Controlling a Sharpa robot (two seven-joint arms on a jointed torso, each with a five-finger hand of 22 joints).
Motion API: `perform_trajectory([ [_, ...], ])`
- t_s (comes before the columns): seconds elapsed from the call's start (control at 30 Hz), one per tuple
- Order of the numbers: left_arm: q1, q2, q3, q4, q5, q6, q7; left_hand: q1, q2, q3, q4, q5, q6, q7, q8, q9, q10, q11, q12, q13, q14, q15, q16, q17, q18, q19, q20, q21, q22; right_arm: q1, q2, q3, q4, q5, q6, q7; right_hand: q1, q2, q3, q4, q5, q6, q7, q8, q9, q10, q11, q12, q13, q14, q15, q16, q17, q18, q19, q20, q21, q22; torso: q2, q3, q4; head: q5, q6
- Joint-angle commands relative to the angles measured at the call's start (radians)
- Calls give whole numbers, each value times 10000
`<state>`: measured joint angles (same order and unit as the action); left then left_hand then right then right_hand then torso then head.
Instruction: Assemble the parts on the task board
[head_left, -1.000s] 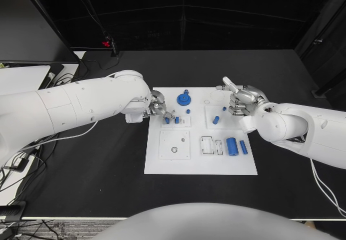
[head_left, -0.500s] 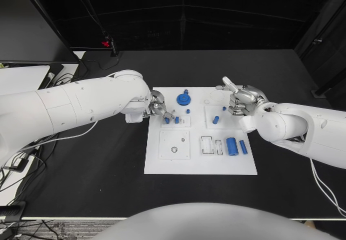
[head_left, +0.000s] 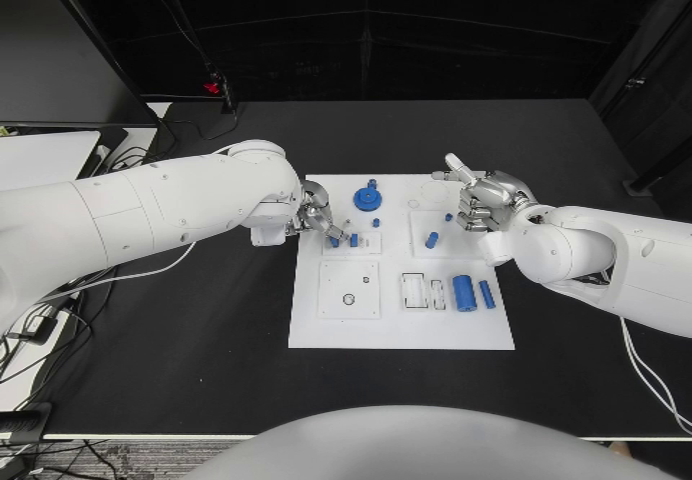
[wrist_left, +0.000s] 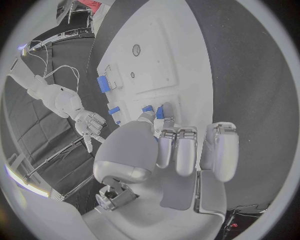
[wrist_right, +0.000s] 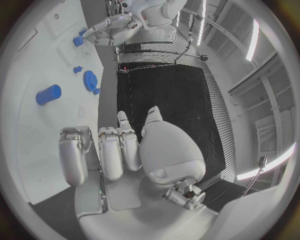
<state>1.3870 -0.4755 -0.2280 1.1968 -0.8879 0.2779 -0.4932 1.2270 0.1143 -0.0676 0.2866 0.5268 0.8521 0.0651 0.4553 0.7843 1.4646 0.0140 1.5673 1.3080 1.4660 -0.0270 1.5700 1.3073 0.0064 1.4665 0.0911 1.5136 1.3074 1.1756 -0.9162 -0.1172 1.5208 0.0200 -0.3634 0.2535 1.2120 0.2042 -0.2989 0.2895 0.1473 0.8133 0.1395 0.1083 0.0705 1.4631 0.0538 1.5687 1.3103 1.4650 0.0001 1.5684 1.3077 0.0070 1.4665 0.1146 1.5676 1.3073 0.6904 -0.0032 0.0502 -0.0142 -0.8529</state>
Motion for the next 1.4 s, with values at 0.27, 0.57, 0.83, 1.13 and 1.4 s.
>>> perform_trajectory([
  [0.27,-121,-4,-87,-45,-65,282,-348,1081,25,676,28,57,-173,51,102,-86,1062,-18,35,2628,1048,-1,8,2635,157,280,17,-34,2343,12,6,5,22,-10,93,52,-10,108,-63,-11,-30,42,61,45,-11,1077,63,21,2605,1058,80,24,2631,-70,1043,51,32,2635,5,-2,-10,-16,-3],
  [0.57,-122,4,-87,-79,-66,236,-346,1513,-2,1027,22,93,-204,51,173,-110,1062,-16,35,2628,1048,-5,8,2635,153,293,12,-24,2348,12,-9,5,31,-10,81,52,-10,108,-63,-11,-30,42,61,45,-11,1077,63,21,2605,1058,80,24,2631,-70,1043,51,32,2635,9,-2,-5,-39,-24],
  [0.83,-122,3,-87,-100,-100,254,-427,1526,5,1052,31,106,-202,55,178,-112,1062,-14,35,2628,1048,-4,8,2635,149,306,12,-13,2353,12,-4,5,25,-10,81,50,-4,120,-61,-13,-24,49,65,51,-10,1077,68,21,2605,1058,83,24,2631,-70,1043,54,32,2635,4,3,5,-32,-41],
  [1.13,-122,-54,-87,-90,-148,351,-588,1572,0,1111,30,126,-187,54,203,-112,1062,-13,35,2628,1048,-2,8,2635,145,322,12,-1,2359,12,14,5,10,-10,93,52,1,130,-60,-13,-19,54,67,55,-10,1077,72,21,2605,1058,86,24,2631,-70,1043,56,32,2635,3,0,3,-16,-44],
  [1.4,-122,-43,-87,-117,-170,481,-723,1584,0,1139,39,130,-166,55,224,-108,1062,-12,35,2628,1048,-2,8,2635,147,315,12,-7,2356,11,30,5,1,-11,108,51,1,130,-60,-13,-19,54,67,55,-10,1077,72,21,2605,1058,86,24,2631,-70,1043,56,32,2635,9,-1,-3,4,-33],
])
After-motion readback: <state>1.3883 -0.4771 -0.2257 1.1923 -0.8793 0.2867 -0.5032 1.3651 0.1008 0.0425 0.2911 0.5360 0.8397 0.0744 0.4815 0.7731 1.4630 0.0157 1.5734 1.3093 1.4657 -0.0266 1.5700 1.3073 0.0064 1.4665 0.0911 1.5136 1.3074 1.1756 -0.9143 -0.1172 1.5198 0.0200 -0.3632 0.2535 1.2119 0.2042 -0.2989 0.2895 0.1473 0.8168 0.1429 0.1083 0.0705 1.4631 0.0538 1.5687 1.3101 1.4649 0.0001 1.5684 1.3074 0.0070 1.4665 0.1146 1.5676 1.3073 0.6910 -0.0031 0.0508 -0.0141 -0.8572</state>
